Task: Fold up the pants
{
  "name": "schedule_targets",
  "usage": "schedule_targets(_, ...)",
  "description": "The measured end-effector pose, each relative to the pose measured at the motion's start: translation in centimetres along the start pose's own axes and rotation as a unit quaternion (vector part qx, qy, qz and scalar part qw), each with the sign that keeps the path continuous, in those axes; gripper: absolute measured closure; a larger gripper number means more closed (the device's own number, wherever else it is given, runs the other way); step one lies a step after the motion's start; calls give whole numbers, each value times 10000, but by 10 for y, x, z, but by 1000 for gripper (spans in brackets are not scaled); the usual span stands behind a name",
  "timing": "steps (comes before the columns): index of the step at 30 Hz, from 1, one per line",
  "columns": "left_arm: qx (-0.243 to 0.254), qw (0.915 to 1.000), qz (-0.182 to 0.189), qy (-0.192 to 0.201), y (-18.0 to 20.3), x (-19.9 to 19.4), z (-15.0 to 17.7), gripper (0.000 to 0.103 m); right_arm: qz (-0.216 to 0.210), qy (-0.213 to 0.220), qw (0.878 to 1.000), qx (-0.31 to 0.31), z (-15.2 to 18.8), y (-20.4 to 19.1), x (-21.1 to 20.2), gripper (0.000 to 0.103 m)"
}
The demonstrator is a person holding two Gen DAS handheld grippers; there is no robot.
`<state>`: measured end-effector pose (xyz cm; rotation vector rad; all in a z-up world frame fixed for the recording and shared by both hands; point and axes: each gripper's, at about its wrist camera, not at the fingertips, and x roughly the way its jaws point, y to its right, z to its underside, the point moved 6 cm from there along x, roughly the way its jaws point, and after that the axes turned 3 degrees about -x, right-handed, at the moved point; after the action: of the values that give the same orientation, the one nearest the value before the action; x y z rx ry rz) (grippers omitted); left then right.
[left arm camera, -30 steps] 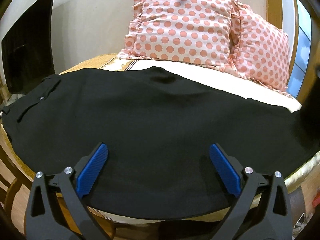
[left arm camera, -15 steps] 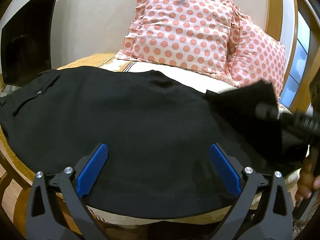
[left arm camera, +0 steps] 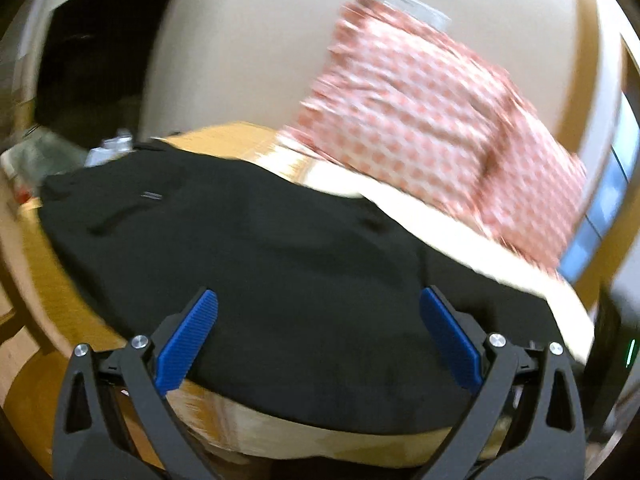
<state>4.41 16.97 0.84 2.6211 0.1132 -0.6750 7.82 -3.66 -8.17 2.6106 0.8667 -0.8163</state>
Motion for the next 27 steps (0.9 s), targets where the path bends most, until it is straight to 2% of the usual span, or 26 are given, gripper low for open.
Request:
schedule_targets(1,-132,9999,-85,66,-11,-3,-5,2,43,36,9995,-296,3,-11,-4,74)
schedule_targets(3,-414,9986,-278,187,-35,-11,-15,2,-116,97,9979,-631,5,-22,-11,74)
schedule_targets(5,-677,9960,-526,265,-58,-18,-23,2,-773,173,9963,-346,0,-21,-18,74)
schedule_targets(6,-794,9948,-569,296,-67,-23,-25,2,-930,292,9952,-112,-5,-16,-22,74)
schedule_targets(8,-1085,9917,-592,343,-84,-27,-29,2,-868,565,9943,236,-14,0,-27,74)
schedule_targets(10,-1411,9877,-583,323,-102,-27,-33,2,-537,640,9949,573,-17,21,-22,74)
schedule_targets(12,-1685,9835,-606,250,-117,-25,-35,2,-371,-11,9967,723,-4,30,2,74)
schedule_targets(13,-1795,9817,-604,210,-124,-23,-36,2,-414,-151,9963,744,2,32,9,73)
schedule_targets(14,-1889,9801,-582,174,-129,-22,-37,2,-401,-18,9966,725,3,32,6,73)
schedule_targets(19,-2316,9713,-533,-21,-149,-12,-36,2,-512,-13,9953,827,6,37,7,72)
schedule_targets(27,-2537,9665,-220,-311,-143,2,-29,5,-557,47,9955,765,5,33,7,68)
